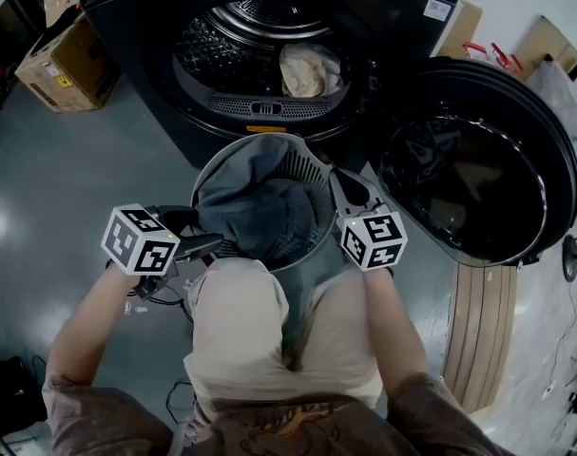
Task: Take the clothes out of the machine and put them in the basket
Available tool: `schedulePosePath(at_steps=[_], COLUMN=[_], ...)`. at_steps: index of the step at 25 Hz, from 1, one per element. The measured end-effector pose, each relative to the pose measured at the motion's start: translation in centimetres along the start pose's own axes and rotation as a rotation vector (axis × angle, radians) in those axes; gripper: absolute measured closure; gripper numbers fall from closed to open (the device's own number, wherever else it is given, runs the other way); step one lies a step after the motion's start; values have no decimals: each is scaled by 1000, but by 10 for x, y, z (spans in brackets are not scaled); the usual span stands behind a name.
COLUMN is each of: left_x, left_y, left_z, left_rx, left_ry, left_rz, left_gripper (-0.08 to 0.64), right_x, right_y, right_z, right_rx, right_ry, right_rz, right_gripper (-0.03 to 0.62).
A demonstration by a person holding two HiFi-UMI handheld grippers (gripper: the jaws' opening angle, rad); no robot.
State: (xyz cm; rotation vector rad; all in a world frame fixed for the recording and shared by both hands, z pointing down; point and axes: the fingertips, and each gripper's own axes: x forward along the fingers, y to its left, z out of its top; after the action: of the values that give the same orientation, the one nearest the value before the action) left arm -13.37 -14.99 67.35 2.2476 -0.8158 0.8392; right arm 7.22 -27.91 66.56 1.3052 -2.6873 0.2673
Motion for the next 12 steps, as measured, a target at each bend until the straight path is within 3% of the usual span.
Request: schedulePosePath(at_steps=[8,12], left_x=[37,34], left_y=[0,12], left_z=[-73,-74], left_rx=[-52,-84], left_ry=[178,145], left_rz=[-31,5], left_gripper=[288,284], right_x=[2,-1], right_y=[3,1], right_z=[1,2], right_rx=[-3,3], right_ry=[-2,-5], right_rz=[6,3], right_gripper=[594,594])
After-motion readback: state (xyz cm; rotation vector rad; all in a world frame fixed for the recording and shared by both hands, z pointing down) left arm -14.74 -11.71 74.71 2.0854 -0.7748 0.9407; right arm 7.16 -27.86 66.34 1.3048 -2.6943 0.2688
